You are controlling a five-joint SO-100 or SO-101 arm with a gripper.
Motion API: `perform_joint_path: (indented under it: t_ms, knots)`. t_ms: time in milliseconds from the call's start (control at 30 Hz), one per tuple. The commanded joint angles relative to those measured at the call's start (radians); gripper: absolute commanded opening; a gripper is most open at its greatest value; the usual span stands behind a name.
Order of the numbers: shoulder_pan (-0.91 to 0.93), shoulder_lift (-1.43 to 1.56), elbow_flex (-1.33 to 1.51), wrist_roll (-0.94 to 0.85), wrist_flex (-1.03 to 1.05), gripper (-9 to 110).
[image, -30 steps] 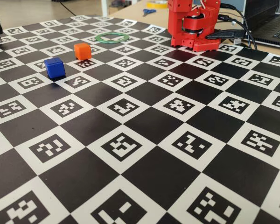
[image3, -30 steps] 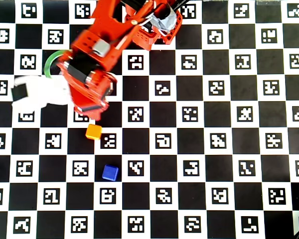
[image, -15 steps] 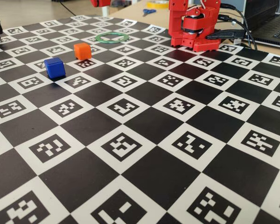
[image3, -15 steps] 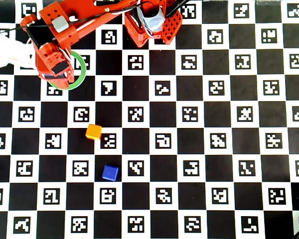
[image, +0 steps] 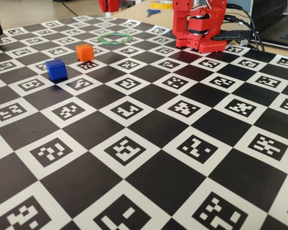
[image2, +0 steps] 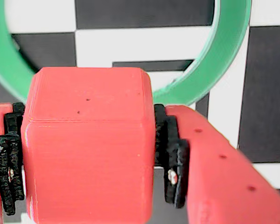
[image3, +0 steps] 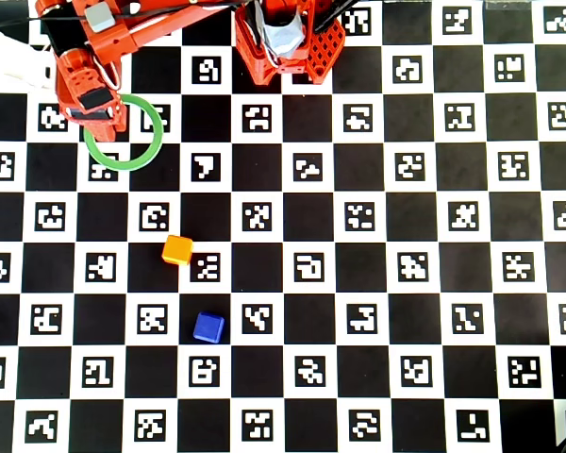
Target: Grab the red cube then put it in the green circle then put the blue cube on top and finally the orange cube on top
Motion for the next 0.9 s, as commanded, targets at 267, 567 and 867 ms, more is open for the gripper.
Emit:
perform_joint_path:
  t_ms: [267,567,867]
  knots:
    - [0.011,0.124,0.109,-0.023,-0.160,5]
    - [0.014,0.127,0.219,-0.041,-0.261,5]
    - [0.023,0.127,0.308,-0.049,-0.359,5]
